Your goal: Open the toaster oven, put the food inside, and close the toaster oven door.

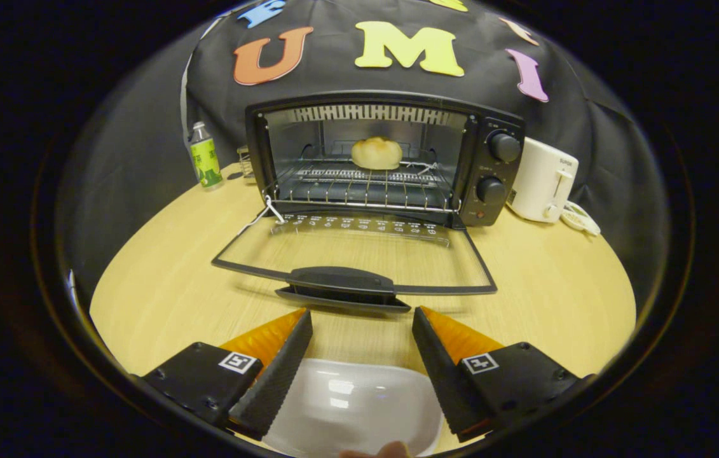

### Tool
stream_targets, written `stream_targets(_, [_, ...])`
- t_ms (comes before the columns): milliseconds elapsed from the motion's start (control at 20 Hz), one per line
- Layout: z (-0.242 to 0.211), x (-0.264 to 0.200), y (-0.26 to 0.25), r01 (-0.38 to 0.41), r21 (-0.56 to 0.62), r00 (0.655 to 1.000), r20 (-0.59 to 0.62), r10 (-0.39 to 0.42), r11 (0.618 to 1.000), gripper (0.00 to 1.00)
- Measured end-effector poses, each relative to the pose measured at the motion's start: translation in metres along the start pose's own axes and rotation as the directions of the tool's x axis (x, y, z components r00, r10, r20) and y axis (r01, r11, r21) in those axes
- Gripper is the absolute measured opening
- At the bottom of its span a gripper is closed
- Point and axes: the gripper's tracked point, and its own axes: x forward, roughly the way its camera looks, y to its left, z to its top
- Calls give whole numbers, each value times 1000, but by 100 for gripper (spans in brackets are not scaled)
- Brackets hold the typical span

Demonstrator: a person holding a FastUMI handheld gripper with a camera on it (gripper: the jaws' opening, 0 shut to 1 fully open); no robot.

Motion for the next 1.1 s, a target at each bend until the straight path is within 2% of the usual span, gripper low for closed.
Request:
stream_targets(200, [1,11,0,-23,65,999,-25,24,998,100])
stream_targets(450, [7,8,2,-32,34,999,-10,32,999,100])
stream_targets(650, [56,-21,1,-36,36,990,140,31,999,100])
stream_targets(800, [110,-34,-1,-64,92,966,254,39,994,100])
stream_targets(950, [148,-49,-4,-94,137,950,310,48,986,100])
stream_targets(1100, [172,-79,-3,-88,114,916,399,36,990,100])
